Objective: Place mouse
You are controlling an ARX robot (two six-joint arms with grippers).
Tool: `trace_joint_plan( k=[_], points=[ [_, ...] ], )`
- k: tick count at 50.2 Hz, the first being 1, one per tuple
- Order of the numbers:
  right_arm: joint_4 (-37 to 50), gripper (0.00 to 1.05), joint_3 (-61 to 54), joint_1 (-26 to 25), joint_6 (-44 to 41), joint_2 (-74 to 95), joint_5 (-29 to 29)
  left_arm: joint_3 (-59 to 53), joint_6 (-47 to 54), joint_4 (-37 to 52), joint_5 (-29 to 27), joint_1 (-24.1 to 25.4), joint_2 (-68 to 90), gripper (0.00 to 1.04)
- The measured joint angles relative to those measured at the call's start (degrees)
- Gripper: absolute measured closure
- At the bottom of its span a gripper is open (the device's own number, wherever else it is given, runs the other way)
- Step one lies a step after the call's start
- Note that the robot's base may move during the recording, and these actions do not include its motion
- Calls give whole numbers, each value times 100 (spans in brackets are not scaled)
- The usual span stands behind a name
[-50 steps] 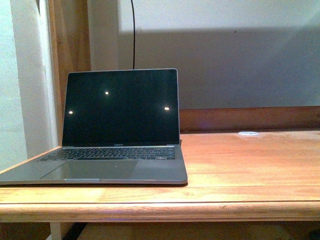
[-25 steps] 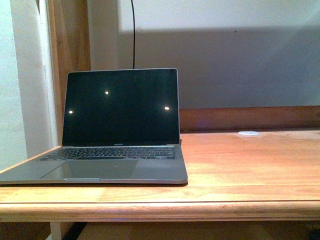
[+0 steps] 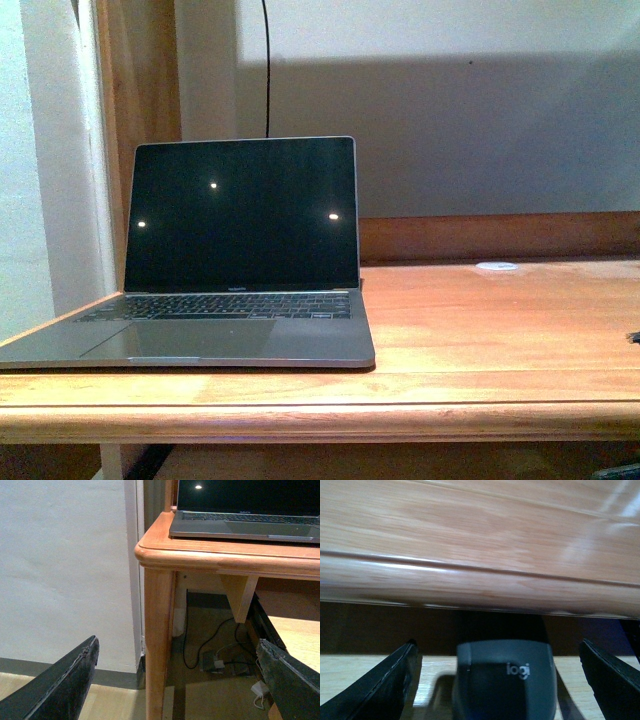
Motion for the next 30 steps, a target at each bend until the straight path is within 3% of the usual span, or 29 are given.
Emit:
trace_joint_plan(
  k=[30],
  points=[
    [-308,7,321,-496,166,468,-280,0,0,0,0,0,0,8]
  ],
)
